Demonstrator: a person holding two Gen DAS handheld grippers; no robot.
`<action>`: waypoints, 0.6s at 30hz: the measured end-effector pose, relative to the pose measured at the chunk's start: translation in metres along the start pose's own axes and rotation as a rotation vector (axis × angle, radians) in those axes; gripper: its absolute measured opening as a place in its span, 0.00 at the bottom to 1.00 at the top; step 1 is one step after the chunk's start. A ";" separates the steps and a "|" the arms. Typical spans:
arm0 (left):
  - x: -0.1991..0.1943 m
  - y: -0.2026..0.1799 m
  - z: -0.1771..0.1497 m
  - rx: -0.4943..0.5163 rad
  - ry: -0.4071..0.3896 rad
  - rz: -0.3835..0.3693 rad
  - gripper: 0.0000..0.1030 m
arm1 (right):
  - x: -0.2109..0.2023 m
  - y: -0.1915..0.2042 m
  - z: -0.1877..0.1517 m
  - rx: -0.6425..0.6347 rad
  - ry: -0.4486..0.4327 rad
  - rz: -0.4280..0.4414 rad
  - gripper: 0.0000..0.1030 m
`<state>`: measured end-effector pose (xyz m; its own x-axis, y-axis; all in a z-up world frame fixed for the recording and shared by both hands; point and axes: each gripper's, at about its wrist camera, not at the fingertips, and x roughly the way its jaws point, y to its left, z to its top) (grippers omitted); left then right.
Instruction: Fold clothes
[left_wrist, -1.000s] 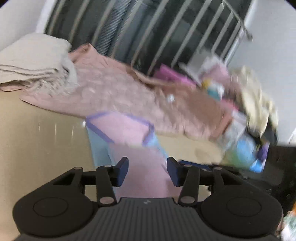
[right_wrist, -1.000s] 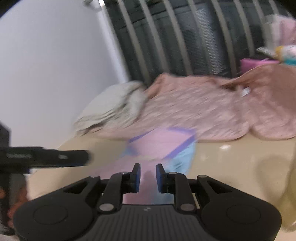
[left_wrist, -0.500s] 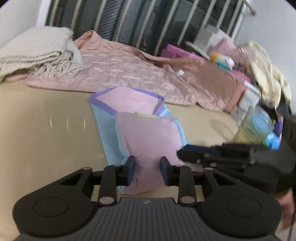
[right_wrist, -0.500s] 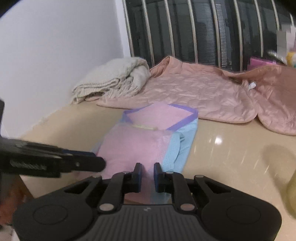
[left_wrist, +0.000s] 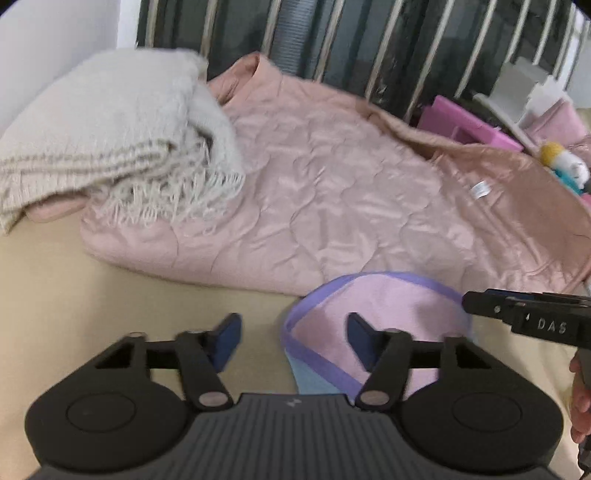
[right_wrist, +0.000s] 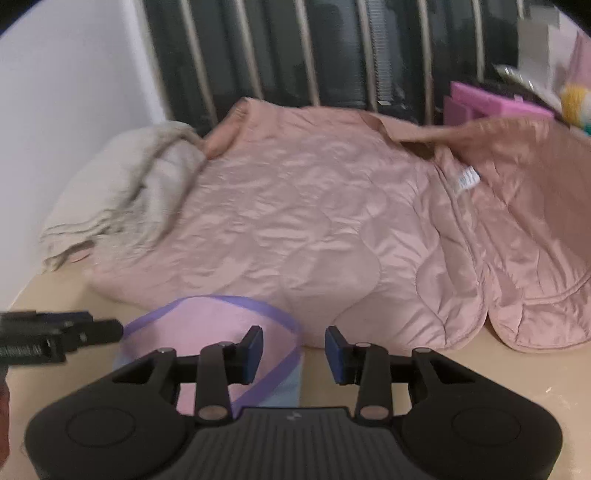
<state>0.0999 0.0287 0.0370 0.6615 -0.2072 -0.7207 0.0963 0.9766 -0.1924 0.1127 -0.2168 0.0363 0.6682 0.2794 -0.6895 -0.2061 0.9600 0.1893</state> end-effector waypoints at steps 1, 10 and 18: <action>0.004 0.000 -0.001 -0.001 0.012 -0.006 0.36 | 0.005 -0.002 -0.001 0.013 0.008 0.000 0.34; -0.010 0.001 -0.002 -0.051 -0.051 -0.084 0.02 | 0.000 -0.002 -0.013 0.024 -0.046 0.023 0.02; -0.109 -0.009 -0.074 0.038 -0.185 -0.102 0.02 | -0.114 0.018 -0.087 -0.125 -0.242 0.064 0.02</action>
<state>-0.0278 0.0385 0.0678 0.7719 -0.2944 -0.5636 0.1953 0.9533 -0.2305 -0.0293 -0.2328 0.0572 0.7993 0.3492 -0.4891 -0.3297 0.9352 0.1288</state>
